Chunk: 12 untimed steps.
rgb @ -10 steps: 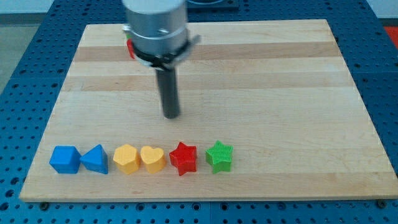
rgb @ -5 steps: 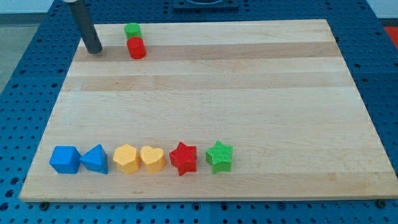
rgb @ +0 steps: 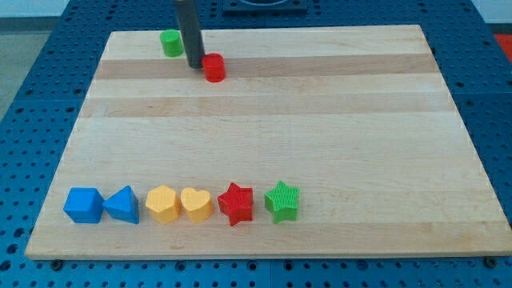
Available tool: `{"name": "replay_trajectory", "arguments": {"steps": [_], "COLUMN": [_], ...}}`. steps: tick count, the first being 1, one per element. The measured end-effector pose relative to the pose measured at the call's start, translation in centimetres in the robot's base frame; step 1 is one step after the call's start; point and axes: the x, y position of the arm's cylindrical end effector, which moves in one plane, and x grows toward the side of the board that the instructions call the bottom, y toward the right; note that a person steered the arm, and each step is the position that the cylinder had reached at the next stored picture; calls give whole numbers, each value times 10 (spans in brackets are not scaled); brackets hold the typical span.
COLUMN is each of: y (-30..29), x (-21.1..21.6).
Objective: Push the red circle towards bottom right
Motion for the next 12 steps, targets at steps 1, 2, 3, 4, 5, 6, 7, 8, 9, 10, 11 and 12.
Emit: {"name": "replay_trajectory", "arguments": {"steps": [1,2,3,4,5,6,7,8,9,10,11,12], "y": [38,69,77,80,89,106,125,143,160,173,186,198], "x": [12,30,54,79,101,116,136,149,150,150,150,150]}}
